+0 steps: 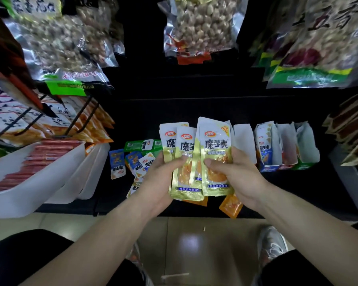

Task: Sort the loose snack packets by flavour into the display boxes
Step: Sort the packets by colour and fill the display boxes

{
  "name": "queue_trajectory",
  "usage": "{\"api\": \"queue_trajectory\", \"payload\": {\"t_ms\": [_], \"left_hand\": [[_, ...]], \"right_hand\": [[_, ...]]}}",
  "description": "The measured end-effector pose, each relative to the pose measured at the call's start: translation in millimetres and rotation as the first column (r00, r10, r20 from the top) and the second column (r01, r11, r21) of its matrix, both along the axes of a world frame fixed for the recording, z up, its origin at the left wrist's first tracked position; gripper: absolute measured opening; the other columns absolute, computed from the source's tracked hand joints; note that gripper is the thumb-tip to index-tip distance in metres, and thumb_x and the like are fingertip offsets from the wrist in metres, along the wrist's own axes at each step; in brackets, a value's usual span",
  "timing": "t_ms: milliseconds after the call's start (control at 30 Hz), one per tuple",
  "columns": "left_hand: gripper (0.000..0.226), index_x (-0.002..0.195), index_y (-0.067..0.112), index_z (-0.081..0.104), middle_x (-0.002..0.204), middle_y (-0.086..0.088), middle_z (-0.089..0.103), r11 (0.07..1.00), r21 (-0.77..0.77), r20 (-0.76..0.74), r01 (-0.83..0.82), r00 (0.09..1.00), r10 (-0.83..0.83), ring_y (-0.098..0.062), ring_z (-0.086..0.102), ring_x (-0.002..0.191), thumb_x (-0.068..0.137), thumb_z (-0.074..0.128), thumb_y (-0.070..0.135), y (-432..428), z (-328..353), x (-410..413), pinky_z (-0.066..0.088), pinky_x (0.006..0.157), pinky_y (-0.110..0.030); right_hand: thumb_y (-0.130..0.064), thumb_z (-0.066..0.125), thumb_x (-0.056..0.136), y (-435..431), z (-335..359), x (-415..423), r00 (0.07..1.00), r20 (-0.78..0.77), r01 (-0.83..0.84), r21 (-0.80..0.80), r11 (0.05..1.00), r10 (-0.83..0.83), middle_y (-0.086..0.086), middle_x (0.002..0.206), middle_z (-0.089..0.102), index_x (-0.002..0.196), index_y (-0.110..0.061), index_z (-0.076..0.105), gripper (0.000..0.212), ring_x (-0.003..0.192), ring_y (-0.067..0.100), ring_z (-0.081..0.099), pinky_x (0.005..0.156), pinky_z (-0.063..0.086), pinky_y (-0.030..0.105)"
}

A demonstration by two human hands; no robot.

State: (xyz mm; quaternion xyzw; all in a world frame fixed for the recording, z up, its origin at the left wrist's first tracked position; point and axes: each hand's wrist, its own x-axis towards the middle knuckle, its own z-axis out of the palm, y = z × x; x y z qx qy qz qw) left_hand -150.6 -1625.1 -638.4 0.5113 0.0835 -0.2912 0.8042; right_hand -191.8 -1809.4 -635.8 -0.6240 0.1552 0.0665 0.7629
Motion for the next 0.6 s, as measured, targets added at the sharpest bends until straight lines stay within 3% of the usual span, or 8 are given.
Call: {"api": "queue_trajectory", "payload": {"t_ms": [100,167,233,333,400,467,600], "left_hand": [[0.068,0.117,0.03,0.065,0.117,-0.002,0.072,0.991,0.128,0.1,-0.025,0.995,0.012,-0.031,0.061,0.121,0.055,0.094,0.038,-6,-9,8,0.035,0.108,-0.063],[0.08,0.122,0.029,0.061,0.117,-0.001,0.073,0.987,0.155,0.147,-0.039,0.989,0.016,-0.029,0.063,0.119,0.05,0.095,0.041,-10,-16,14,0.035,0.109,-0.062],[0.084,0.124,0.029,0.059,0.117,0.0,0.073,0.983,0.176,0.145,-0.045,0.989,0.02,-0.028,0.064,0.118,0.05,0.094,0.043,-13,-22,21,0.038,0.108,-0.06],[0.093,0.129,0.032,0.058,0.128,0.001,0.067,0.986,0.158,0.066,-0.05,0.997,0.04,-0.031,0.057,0.127,0.046,0.096,0.05,-19,-22,30,0.037,0.106,-0.062],[0.08,0.123,0.03,0.064,0.126,0.0,0.068,0.989,0.138,0.005,-0.049,0.999,0.049,-0.032,0.056,0.127,0.05,0.092,0.046,-19,-22,36,0.036,0.107,-0.064],[0.075,0.12,0.03,0.065,0.122,0.001,0.07,0.988,0.149,0.034,-0.035,0.999,0.03,-0.032,0.058,0.125,0.05,0.09,0.044,-18,-24,39,0.034,0.108,-0.064],[0.119,0.139,0.033,0.048,0.139,-0.001,0.059,0.975,0.197,0.085,-0.106,0.992,0.091,-0.031,0.054,0.13,0.034,0.096,0.059,-16,-32,45,0.035,0.109,-0.063]], "right_hand": [[-0.028,0.086,0.076,-3,-6,11,1.0,-0.001,-0.008,-0.019,1.0,0.008,-0.002,0.111,0.075,0.127,-0.017,0.056,0.06,0.109,0.02,0.069,0.103,0.05,0.048],[-0.021,0.083,0.082,-4,-10,16,1.0,0.006,0.011,-0.081,0.997,-0.011,-0.012,0.093,0.076,0.114,-0.018,0.059,0.039,0.096,0.011,0.072,0.087,0.055,0.034],[-0.016,0.078,0.086,-6,-12,19,0.999,0.014,0.032,-0.112,0.993,-0.031,-0.012,0.089,0.076,0.111,-0.019,0.061,0.031,0.09,0.009,0.072,0.078,0.053,0.027],[-0.017,0.079,0.085,-9,-14,25,0.998,-0.001,0.059,-0.122,0.991,-0.06,-0.01,0.09,0.075,0.118,-0.018,0.061,0.038,0.092,0.014,0.071,0.082,0.053,0.032],[-0.017,0.079,0.085,-12,-16,28,0.996,-0.019,0.081,-0.125,0.989,-0.084,-0.009,0.092,0.075,0.118,-0.019,0.061,0.037,0.096,0.016,0.071,0.09,0.053,0.037],[-0.017,0.079,0.085,-14,-17,30,0.995,-0.025,0.093,-0.125,0.988,-0.097,-0.006,0.102,0.076,0.118,-0.022,0.06,0.038,0.102,0.017,0.071,0.099,0.052,0.045],[-0.015,0.077,0.087,-18,-18,32,0.99,-0.032,0.134,-0.14,0.981,-0.139,-0.008,0.105,0.075,0.119,-0.024,0.06,0.037,0.103,0.014,0.071,0.104,0.05,0.047]]}}
